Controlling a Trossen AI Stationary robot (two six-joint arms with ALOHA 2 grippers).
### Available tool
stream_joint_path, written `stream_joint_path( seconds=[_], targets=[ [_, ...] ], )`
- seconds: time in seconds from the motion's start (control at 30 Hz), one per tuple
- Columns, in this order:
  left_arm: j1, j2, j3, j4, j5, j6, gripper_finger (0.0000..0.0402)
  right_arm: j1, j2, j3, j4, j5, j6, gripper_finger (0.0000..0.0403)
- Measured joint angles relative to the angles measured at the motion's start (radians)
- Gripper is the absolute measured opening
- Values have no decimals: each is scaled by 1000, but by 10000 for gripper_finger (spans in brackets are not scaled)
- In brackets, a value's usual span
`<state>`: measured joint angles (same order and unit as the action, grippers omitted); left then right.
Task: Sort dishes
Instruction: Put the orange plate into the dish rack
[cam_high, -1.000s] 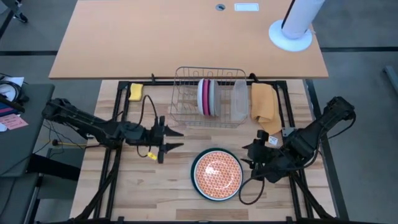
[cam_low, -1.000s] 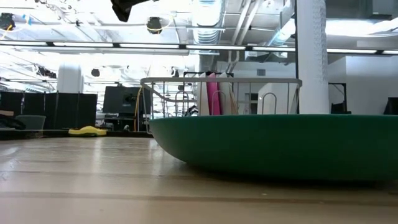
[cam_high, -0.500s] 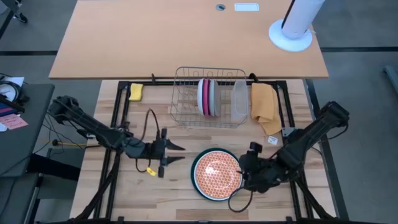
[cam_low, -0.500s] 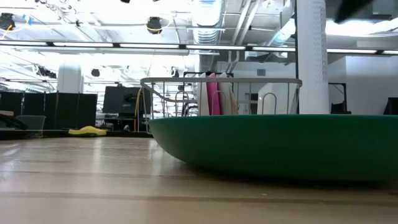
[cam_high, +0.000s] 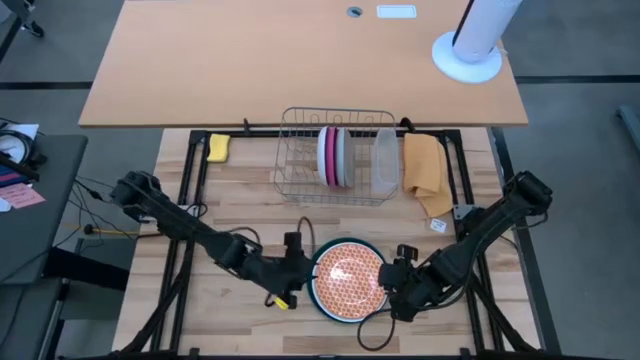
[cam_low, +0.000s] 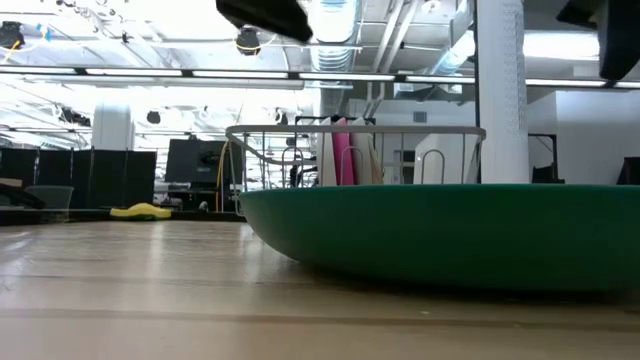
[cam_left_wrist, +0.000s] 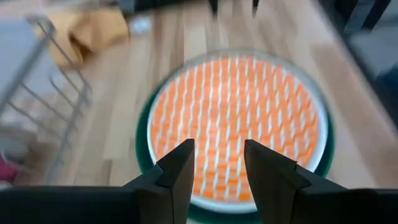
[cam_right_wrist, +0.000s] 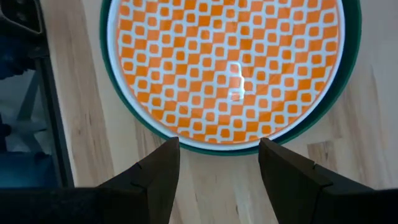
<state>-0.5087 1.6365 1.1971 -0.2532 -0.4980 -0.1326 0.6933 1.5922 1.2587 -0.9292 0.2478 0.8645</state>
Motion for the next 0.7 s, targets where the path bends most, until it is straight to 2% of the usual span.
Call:
stream_joint_path(
  seconds=[0.33, 0.53, 0.7],
  targets=[
    [58, 119, 59, -14, 138, -38, 132, -2, -2, 0, -7, -4, -32, 218],
    [88, 118, 59, -102, 162, -122, 132, -2, -2, 0, -13, -4, -35, 218],
    [91, 130, 59, -109, 183, -124, 122, -8, -2, 0, -13, -5, -36, 218]
  ],
)
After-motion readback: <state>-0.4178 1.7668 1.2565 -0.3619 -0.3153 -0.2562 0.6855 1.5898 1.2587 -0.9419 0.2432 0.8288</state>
